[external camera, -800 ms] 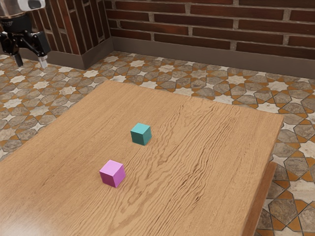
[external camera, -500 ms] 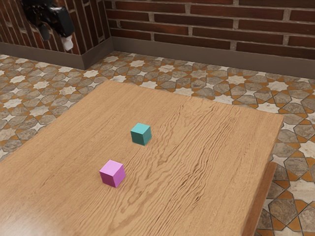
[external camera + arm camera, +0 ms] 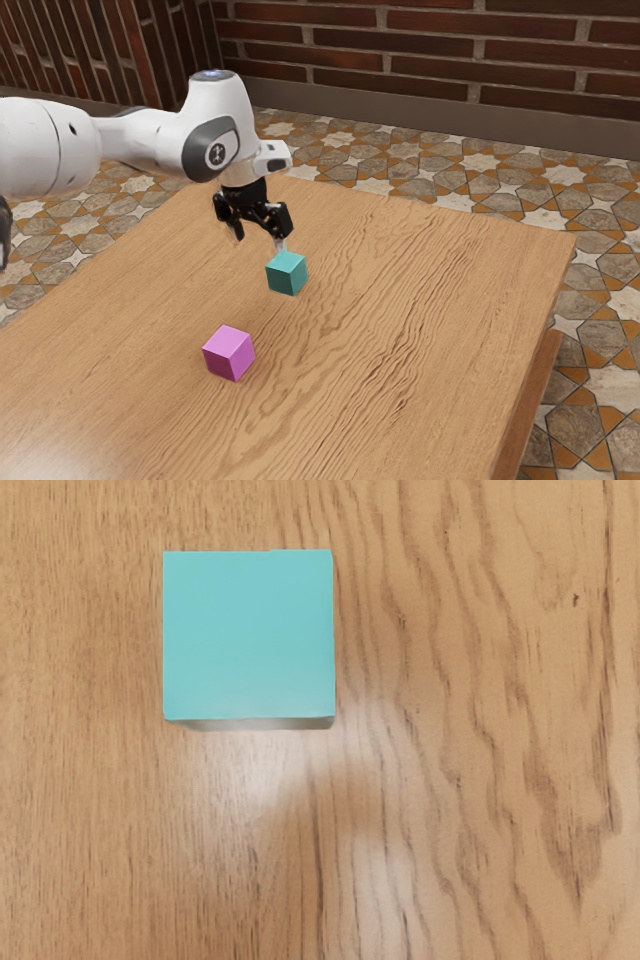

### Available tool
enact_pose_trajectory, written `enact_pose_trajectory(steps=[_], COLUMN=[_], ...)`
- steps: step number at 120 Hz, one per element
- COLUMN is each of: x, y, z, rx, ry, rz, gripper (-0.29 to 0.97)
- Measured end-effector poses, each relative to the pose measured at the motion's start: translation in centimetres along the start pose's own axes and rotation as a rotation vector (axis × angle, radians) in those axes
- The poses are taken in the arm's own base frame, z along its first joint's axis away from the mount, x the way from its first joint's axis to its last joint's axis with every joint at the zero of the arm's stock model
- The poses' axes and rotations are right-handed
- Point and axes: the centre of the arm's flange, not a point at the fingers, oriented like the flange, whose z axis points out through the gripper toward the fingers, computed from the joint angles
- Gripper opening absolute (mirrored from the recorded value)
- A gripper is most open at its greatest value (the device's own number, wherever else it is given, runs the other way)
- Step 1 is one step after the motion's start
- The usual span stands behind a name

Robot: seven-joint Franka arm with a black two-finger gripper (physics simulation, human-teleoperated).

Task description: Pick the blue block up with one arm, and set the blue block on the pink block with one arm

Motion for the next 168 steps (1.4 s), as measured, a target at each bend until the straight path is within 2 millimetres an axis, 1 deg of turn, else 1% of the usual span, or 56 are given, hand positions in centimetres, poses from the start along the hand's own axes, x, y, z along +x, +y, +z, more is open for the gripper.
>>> enact_pose_trajectory(steps=[12, 19, 24, 31, 41, 47, 59, 73, 109, 124, 143, 168], x=[4.5, 6.5, 7.4, 8.2, 9.0, 9.2, 9.8, 10.0, 9.9, 9.8, 10.8, 10.9], y=[-2.2, -3.2, -3.8, -4.6, -4.9, -4.8, -4.5, -3.7, -3.9, -4.1, -4.3, -4.0], z=[0.3, 0.7, 0.8, 1.7, 3.0, 3.5, 6.0, 8.2, 12.2, 13.2, 13.6, 14.2], rx=[-0.004, -0.010, -0.012, -0.015, -0.017, -0.020, -0.027, -0.042, -0.042, -0.036, -0.021, -0.025], ry=[0.104, 0.142, 0.159, 0.164, 0.153, 0.136, 0.085, 0.039, -0.035, -0.048, -0.029, -0.032], rz=[-0.048, -0.071, -0.082, -0.098, -0.106, -0.103, -0.101, -0.094, -0.098, -0.097, -0.089, -0.087], gripper=[0.68, 0.68, 0.68, 0.68, 0.68, 0.68, 0.68, 0.67, 0.67, 0.67, 0.67, 0.65])
